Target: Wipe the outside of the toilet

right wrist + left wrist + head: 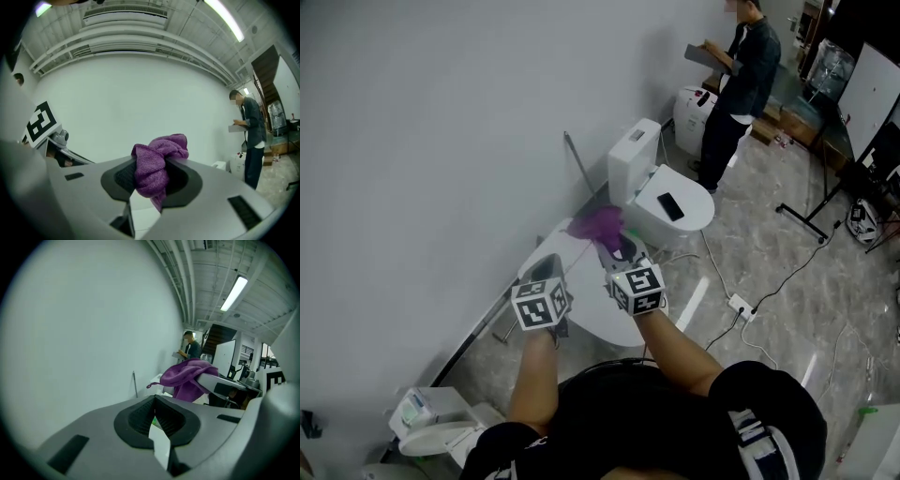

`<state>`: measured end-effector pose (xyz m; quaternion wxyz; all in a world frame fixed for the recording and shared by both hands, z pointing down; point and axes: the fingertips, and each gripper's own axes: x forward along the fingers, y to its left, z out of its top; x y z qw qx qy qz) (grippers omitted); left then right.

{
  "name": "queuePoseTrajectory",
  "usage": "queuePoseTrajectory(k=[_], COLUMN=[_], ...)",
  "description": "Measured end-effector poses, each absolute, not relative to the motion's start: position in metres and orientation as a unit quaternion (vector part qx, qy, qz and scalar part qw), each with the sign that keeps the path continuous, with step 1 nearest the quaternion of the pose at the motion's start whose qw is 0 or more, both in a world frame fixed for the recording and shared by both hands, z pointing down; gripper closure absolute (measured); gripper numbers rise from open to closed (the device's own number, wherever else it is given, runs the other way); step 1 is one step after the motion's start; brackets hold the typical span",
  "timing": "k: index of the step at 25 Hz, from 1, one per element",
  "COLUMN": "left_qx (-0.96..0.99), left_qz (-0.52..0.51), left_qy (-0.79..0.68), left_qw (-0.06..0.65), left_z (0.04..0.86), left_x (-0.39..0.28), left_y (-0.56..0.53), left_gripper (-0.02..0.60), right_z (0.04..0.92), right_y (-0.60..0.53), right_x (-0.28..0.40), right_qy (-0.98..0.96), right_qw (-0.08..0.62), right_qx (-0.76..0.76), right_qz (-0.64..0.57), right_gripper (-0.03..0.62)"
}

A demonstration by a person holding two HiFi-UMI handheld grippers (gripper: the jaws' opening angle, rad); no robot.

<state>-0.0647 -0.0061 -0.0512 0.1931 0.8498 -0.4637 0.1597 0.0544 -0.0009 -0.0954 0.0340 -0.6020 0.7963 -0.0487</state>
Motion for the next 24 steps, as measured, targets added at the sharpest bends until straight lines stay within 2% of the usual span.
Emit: queuePoseTrajectory(k=[10,24], left_qx=[0.859,0.858], left_qz=[0.152,0.148], left_qy=[-0.456,-0.459], left_qw=[0.176,0.175], left_z=[-0.063,-0.071], left_x=[-0.055,-0.08], left_y=[-0.009,-0.008], left_gripper=[0.571,0.571], right_z=[-0.106,-0.117], right_y=[-0.004,-0.006], right_x=[0.055,0.042], right_qy=[0.796,0.797], right_qw=[0.038,0.024], right_qx=[-0.601,-0.603], right_qz=[-0.05,-0.029], right_gripper=[0.485,0.484])
